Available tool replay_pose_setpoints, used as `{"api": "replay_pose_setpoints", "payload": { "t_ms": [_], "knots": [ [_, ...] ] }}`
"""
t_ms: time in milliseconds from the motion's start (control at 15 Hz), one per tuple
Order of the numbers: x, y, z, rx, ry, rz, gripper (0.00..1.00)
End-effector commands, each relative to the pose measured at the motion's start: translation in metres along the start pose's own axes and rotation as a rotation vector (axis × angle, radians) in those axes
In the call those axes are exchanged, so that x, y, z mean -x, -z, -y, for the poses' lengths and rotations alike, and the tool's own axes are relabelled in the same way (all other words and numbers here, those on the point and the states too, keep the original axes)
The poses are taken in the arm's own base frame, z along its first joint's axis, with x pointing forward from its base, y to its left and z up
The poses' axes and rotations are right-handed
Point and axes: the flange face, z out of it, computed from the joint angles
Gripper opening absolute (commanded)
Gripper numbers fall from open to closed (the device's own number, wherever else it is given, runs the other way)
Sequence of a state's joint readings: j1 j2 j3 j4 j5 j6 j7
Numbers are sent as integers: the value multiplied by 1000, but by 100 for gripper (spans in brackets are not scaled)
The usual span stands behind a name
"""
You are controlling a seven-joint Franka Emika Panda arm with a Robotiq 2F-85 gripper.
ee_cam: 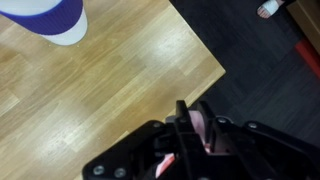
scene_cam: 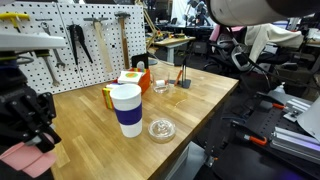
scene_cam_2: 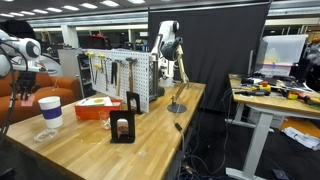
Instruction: Pick up the pink cup from the table and pour the water in it in the white cup.
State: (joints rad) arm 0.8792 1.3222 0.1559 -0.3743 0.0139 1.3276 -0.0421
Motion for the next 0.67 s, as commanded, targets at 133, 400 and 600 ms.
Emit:
{"api": "replay_pose_setpoints", "payload": {
  "t_ms": [133,400,600],
  "knots": [
    [-7,-19,-4,-77,-193,11,4],
    [-14,-33,-2,-124,-356,14,4],
    [-21,-37,0,-149,-450,-20,4]
  ]
}}
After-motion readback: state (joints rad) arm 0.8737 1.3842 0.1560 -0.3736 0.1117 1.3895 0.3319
